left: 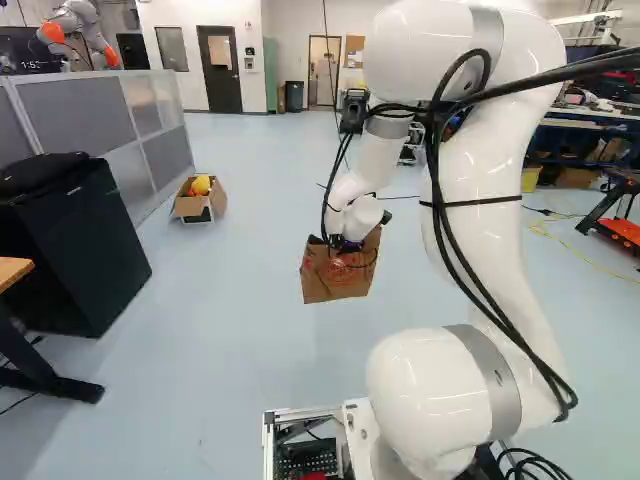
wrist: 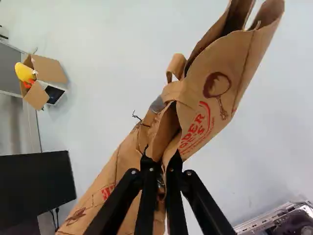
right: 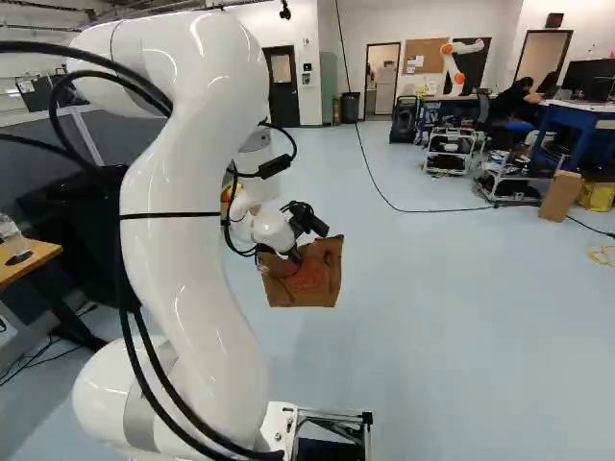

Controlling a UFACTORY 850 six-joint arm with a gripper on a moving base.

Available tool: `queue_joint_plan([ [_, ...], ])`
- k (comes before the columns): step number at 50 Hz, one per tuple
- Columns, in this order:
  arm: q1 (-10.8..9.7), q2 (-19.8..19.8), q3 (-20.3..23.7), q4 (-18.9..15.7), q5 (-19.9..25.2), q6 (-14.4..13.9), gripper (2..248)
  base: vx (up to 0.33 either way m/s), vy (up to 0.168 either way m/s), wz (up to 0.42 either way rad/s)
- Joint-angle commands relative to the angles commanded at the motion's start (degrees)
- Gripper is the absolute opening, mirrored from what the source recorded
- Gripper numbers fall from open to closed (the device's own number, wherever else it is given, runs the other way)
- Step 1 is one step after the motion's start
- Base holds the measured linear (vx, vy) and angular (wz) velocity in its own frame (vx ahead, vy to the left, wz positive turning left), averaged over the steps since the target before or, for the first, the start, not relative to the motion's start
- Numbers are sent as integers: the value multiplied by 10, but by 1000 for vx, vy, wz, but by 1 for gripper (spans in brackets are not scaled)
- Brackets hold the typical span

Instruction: Pick up the grocery bag from the ground

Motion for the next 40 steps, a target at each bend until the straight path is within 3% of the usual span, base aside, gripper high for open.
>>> queue_joint_plan([
  [20, 0, 25, 20, 0, 15, -23, 25, 0, 0, 0],
  [40, 0, 76, 61, 0, 47, -69, 25, 0, 0, 0],
])
